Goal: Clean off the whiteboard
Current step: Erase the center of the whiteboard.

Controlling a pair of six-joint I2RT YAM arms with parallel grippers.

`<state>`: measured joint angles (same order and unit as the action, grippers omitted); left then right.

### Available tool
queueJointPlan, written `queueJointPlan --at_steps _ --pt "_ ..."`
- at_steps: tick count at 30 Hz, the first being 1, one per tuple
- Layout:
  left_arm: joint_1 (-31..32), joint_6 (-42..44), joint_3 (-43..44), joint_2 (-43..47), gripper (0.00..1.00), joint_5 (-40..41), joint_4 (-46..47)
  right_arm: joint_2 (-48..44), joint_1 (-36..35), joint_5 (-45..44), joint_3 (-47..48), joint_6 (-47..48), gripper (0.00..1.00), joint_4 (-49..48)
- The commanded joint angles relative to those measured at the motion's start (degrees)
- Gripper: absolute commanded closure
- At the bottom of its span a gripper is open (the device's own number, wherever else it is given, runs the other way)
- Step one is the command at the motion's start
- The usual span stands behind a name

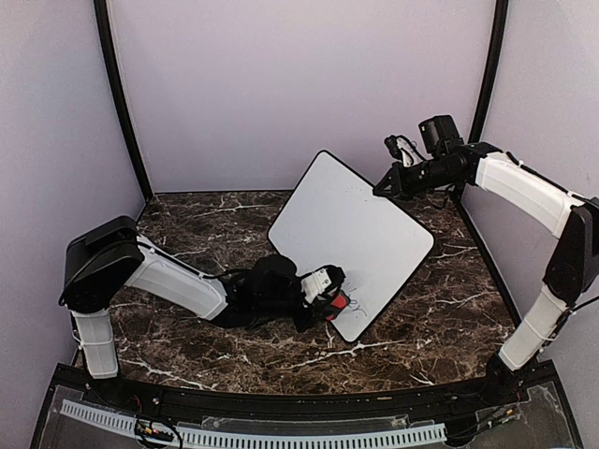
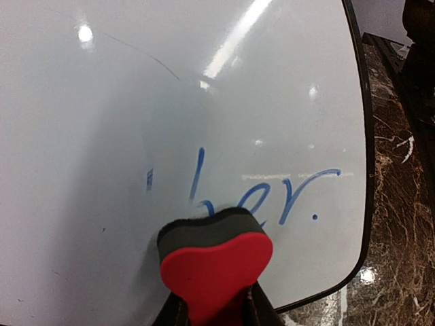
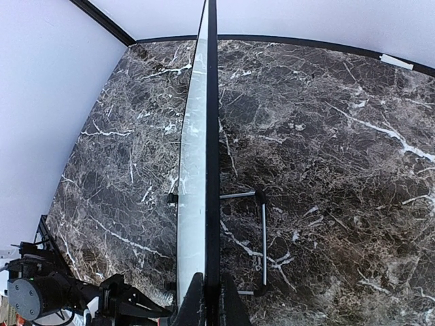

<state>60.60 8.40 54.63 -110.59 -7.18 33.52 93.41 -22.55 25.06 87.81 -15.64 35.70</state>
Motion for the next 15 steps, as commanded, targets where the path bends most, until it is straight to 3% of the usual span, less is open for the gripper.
queueJointPlan --at_steps 1,15 --pt "0.2 2.8 4.3 0.7 1.0 2.0 -1.3 -0.5 -1.0 0.6 -1.6 -1.0 1.0 0.7" --pt "-1.3 4.0 9.5 1.9 1.0 2.2 -1.9 -0.6 -1.0 0.9 -2.0 -0.8 1.0 0.4"
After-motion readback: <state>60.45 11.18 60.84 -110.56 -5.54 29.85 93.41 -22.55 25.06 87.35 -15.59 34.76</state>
